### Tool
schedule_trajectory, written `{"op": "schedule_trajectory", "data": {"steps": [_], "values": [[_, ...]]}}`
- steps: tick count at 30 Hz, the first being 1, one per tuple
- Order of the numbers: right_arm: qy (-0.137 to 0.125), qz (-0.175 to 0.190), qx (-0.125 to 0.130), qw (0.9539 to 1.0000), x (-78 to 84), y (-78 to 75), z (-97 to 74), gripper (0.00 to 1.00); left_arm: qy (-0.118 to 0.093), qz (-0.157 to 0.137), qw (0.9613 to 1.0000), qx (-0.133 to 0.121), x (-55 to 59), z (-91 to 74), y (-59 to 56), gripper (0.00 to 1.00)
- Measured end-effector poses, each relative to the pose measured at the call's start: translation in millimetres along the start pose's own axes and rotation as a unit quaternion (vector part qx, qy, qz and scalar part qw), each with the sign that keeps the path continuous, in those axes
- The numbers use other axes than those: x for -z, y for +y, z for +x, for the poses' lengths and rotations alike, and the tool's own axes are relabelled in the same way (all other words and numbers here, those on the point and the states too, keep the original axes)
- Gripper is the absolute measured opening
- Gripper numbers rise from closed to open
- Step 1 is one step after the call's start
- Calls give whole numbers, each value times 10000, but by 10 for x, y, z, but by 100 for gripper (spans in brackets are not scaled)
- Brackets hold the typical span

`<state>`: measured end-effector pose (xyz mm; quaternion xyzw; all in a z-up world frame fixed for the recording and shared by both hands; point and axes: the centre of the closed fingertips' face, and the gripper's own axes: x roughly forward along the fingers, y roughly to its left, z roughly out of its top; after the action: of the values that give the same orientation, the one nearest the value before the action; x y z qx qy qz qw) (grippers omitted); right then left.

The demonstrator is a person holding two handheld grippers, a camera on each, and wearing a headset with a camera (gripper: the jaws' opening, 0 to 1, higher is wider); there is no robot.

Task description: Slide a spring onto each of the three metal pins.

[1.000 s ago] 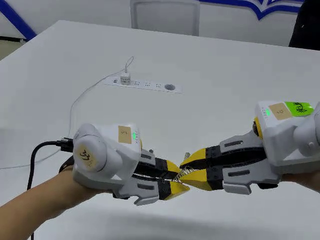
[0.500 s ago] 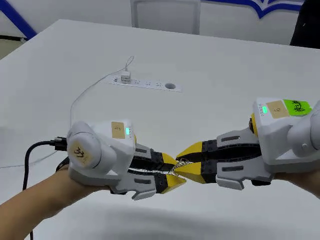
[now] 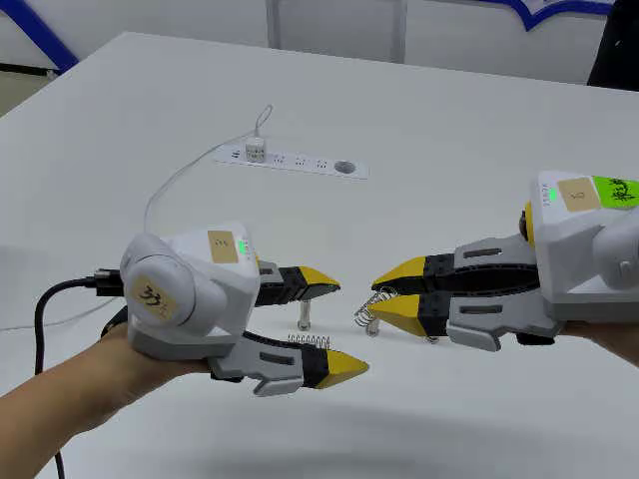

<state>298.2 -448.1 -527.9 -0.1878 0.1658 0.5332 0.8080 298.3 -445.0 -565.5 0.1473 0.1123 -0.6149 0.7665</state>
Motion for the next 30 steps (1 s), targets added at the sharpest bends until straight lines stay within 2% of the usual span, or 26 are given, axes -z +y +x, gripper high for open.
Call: {"op": "schedule_trajectory", "data": {"steps": [3, 8, 10, 15, 19, 30], "values": [[63, 22, 97, 9999, 32, -66, -5, 11, 10, -40, 10000, -73, 14, -32, 54, 54], [99, 72, 301, 9995, 56, -210, -16, 11, 41, -80, 9998, -156, 31, -78, 109, 65], [106, 82, 376, 9992, 63, -268, -16, 11, 45, -96, 9998, -177, 38, -98, 133, 65], [189, 148, 540, 9983, 120, -418, 0, 11, 183, -150, 9994, -254, 123, -134, 200, 73], [283, 253, 691, 9969, 184, -538, 13, 11, 201, -224, 9990, -318, 175, -198, 255, 75], [521, 495, 951, 9929, 378, -711, 66, 11, 196, -449, 9974, -535, 257, -330, 387, 85]]}}
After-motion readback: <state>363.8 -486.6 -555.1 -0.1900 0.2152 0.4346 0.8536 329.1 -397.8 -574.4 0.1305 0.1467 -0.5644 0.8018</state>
